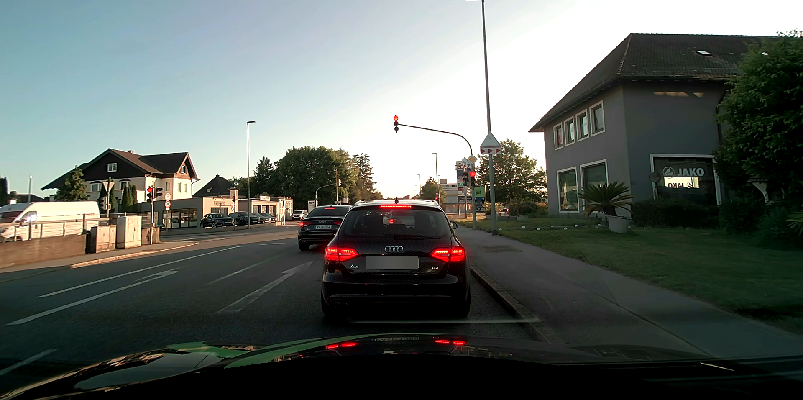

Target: Follow the waypoints while adhering to traffic rules and regulations

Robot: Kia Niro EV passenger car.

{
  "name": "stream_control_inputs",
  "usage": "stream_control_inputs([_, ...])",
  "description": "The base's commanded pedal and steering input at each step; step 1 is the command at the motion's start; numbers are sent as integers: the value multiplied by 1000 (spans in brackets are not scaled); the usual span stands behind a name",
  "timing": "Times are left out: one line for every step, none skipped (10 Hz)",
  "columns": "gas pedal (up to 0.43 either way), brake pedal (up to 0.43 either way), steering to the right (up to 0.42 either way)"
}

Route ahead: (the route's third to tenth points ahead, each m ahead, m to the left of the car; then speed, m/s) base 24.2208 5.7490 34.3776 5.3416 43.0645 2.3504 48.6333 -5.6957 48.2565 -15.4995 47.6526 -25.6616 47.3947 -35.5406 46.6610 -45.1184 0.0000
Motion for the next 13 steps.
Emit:
stream_control_inputs([0, 250, -1])
stream_control_inputs([0, 250, -1])
stream_control_inputs([0, 250, -1])
stream_control_inputs([0, 250, -1])
stream_control_inputs([0, 250, -1])
stream_control_inputs([0, 250, -1])
stream_control_inputs([0, 244, -1])
stream_control_inputs([0, 250, -1])
stream_control_inputs([0, 250, -1])
stream_control_inputs([0, 250, -1])
stream_control_inputs([0, 250, -1])
stream_control_inputs([0, 250, -1])
stream_control_inputs([0, 250, -1])
